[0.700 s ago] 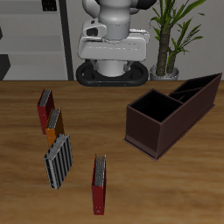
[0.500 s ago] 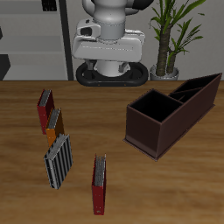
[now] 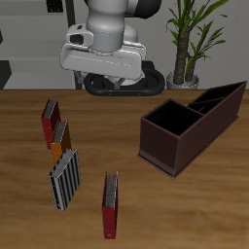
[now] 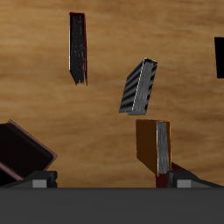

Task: Place the left red book into the left desk caddy's back compartment

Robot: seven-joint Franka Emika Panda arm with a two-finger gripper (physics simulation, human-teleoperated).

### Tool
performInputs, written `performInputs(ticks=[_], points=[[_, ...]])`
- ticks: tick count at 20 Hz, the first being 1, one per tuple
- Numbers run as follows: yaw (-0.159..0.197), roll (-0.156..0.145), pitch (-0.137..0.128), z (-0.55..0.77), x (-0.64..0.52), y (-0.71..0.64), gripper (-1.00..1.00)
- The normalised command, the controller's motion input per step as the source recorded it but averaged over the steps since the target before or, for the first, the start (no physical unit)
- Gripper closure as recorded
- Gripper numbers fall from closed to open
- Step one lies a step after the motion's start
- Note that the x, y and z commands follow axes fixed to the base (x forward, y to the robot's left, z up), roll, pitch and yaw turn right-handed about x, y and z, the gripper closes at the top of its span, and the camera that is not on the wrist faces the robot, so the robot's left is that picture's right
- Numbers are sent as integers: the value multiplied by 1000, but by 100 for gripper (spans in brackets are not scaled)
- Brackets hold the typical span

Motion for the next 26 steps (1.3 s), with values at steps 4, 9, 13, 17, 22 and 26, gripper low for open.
performInputs(ticks=[4,9,13,17,22,26], points=[[-14,-69,3,-32,472,-292,-100],[39,23,-46,77,489,-77,-100],[2,71,-10,49,390,72,-100],[8,45,-10,50,296,95,-100],[15,57,-29,89,297,206,-100],[31,84,-22,40,184,81,-100]])
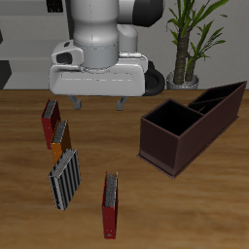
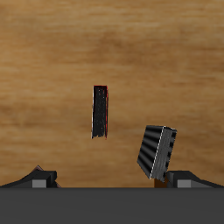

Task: Place the left red book into the left desk caddy's back compartment

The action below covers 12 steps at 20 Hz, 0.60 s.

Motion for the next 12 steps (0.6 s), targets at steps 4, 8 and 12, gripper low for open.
performInputs(ticks=[4,8,12], points=[[37,95,-29,20,149,-20,-100],[10,14,-1,-164,25,-39,-100],[8,38,6,-244,68,-5,-100]])
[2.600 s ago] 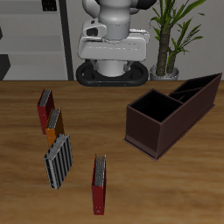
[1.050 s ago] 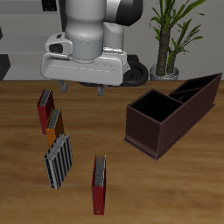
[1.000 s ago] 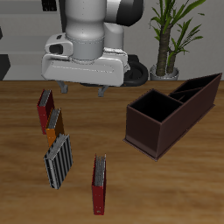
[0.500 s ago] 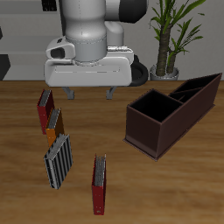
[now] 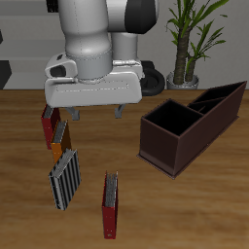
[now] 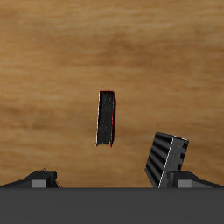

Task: Place the left red book into the left desk caddy's back compartment

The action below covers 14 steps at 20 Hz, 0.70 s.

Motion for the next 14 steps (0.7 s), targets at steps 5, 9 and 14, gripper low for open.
performInputs(ticks=[5,9,14], points=[[4,-5,27,-328,42,-59,-100],[25,-17,4,-287,56,-188,-100],[30,29,-16,-185,60,-40,-100]])
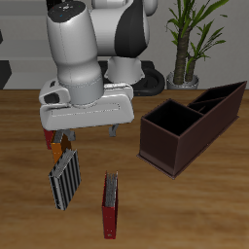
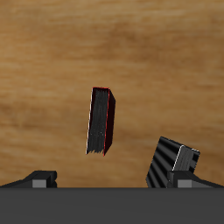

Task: Place the left red book into the left desk caddy's back compartment

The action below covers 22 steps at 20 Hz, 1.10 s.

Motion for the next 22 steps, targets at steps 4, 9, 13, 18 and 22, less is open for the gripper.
performInputs(ticks=[4,9,13,18,22], points=[[-9,-15,-7,-170,90,-18,-100],[20,32,-10,-179,174,105,-100],[-11,4,44,-378,216,17,-100],[-2,-9,21,-253,82,3,-100],[11,20,26,-294,93,42,-100]])
